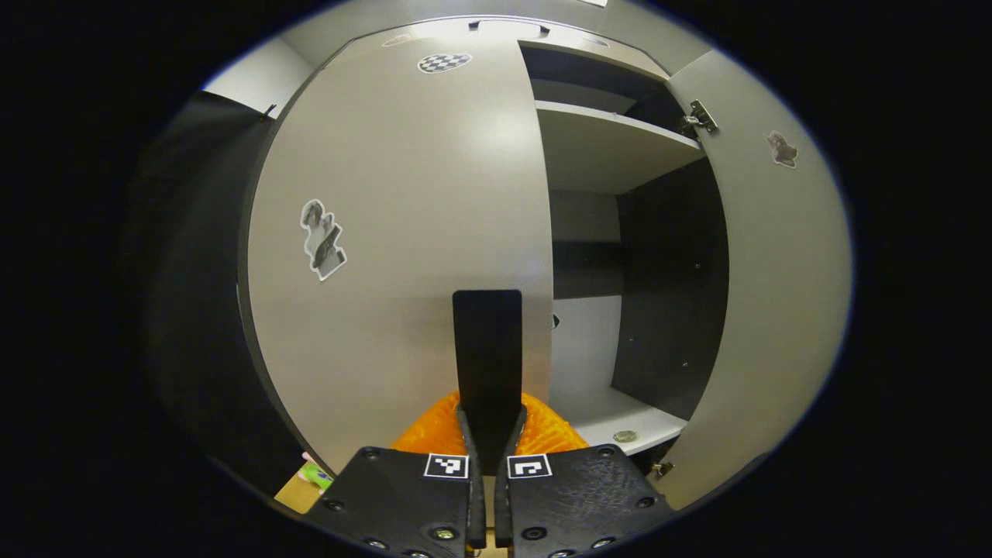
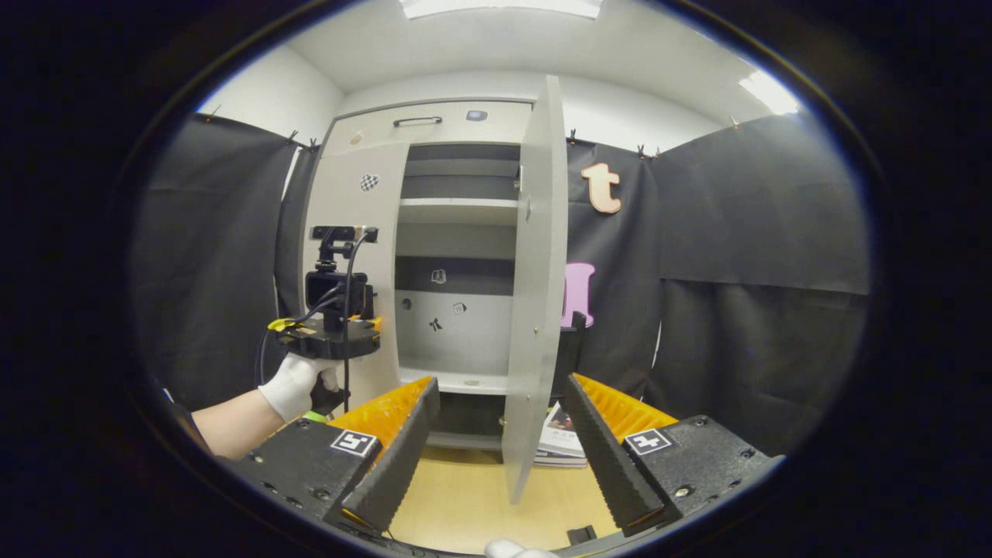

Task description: Open the right door of the double-door shoe cabinet with the right hand, and open the left door with the left hand.

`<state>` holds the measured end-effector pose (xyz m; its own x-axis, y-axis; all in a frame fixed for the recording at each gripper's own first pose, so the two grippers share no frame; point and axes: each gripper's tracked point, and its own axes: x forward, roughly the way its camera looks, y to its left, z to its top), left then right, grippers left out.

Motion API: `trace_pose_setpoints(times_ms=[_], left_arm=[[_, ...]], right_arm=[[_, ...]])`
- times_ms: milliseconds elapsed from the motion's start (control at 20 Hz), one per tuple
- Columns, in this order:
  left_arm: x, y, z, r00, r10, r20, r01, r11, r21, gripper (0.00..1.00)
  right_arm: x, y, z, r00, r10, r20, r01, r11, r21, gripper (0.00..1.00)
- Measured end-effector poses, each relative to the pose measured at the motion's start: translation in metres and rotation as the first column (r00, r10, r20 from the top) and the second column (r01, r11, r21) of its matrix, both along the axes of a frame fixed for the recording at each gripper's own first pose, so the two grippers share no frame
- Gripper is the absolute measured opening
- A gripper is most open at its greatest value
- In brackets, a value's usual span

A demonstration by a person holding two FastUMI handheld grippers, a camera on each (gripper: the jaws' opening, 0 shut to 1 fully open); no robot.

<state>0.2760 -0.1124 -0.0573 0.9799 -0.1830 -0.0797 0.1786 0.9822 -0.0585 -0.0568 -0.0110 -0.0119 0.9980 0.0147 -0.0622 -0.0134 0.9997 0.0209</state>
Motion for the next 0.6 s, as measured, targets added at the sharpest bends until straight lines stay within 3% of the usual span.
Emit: trace_pose_setpoints(times_ms=[600], left_arm=[[-0.033,0.024,-0.001,1.0,-0.017,-0.012,0.017,1.0,-0.007,0.04]], right_arm=[[-0.028,0.029,-0.005,0.996,0.088,0.002,-0.088,0.996,0.013,0.97]])
